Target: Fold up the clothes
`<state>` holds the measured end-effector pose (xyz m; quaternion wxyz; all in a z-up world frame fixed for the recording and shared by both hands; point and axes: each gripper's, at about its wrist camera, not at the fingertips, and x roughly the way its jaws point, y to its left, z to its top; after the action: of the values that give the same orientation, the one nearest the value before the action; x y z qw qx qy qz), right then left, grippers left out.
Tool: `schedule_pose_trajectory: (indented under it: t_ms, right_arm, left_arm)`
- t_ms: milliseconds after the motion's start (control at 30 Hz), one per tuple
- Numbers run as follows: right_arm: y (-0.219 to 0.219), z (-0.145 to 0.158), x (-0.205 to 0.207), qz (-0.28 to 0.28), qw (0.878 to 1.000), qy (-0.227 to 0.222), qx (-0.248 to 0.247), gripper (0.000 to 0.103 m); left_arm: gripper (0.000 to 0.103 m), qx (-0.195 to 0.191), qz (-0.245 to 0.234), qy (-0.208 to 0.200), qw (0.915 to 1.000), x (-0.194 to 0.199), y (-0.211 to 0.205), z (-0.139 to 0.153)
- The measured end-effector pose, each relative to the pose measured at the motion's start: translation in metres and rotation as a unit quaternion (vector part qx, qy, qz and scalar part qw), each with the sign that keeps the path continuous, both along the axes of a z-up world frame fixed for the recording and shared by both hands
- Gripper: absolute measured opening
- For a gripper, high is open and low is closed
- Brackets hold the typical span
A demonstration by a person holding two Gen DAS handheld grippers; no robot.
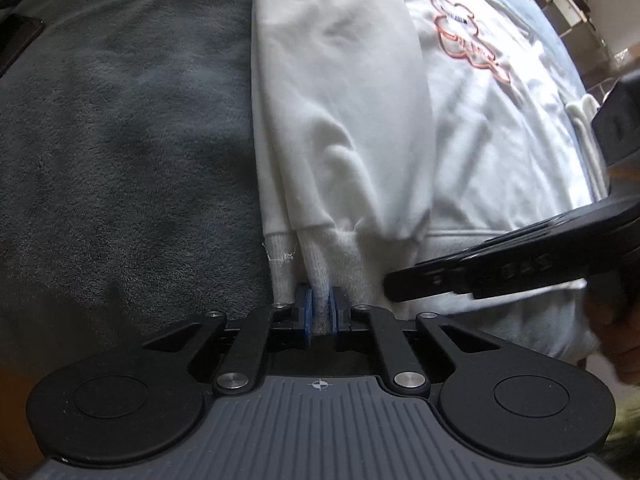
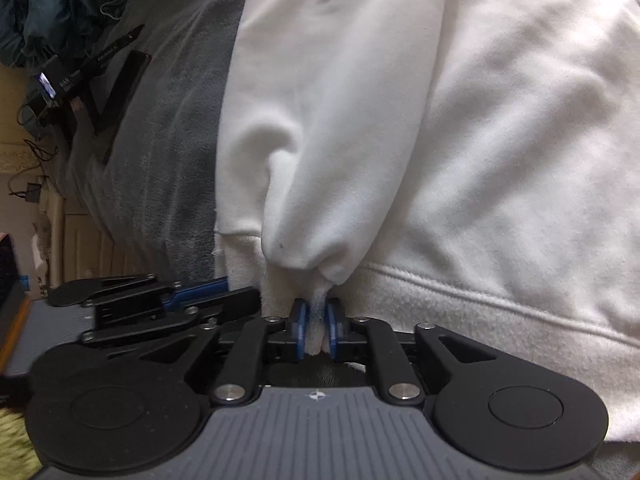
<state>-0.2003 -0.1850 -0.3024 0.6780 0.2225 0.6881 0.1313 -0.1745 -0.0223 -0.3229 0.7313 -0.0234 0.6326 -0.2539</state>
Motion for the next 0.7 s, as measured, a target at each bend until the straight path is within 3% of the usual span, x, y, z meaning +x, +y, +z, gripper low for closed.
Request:
schedule_pose_trajectory:
  t_ms: [67,233,367,467,500,533,567,667,700]
  right_arm:
    - [-0.014,0.014,0.006,-0.014,1.0,-0.019,0.0,0.031]
    - [-0.062,0.038,0.049,-0.091,0.99,-0.105,-0.026,0.042]
    - [-0.087,0.025,0.101,-0.139,0.978,-0.143,-0.057,0.042]
    - [-0.096,0.004,0.125,-0.163,0.978,-0.124,-0.051,0.042]
    - [-0.095,-0.002,0.129,-0.166,0.978,-0.121,-0.043,0.041]
    - [-0.093,-0.004,0.131,-0.162,0.978,-0.122,-0.043,0.033]
    - [-0.09,-0.005,0.133,-0.154,0.979,-0.124,-0.052,0.018]
    - [-0.09,0.002,0.131,-0.142,0.978,-0.139,-0.064,0.003]
    - [-0.09,0.006,0.129,-0.142,0.977,-0.144,-0.068,0.003]
  left_arm:
    - [0.007,-0.003,0.006,0.008,0.9999,0.003,0.001,-0.001]
    - [0.008,-0.01,0.017,0.016,0.9997,0.002,0.006,-0.005]
    - [0.007,-0.007,0.017,0.014,0.9997,0.0,0.006,-0.006]
    - [0.007,-0.007,0.015,0.013,0.9998,0.0,0.005,-0.006]
    - [0.007,-0.007,0.013,0.013,0.9998,0.0,0.005,-0.006]
    - [0.007,-0.008,0.013,0.012,0.9998,0.0,0.005,-0.006]
    - [0.006,-0.009,0.014,0.011,0.9998,-0.001,0.006,-0.005]
    - [0.004,-0.011,0.013,0.006,0.9998,-0.003,0.007,-0.002]
    - [0.004,-0.012,0.009,0.002,0.9999,-0.003,0.007,0.0]
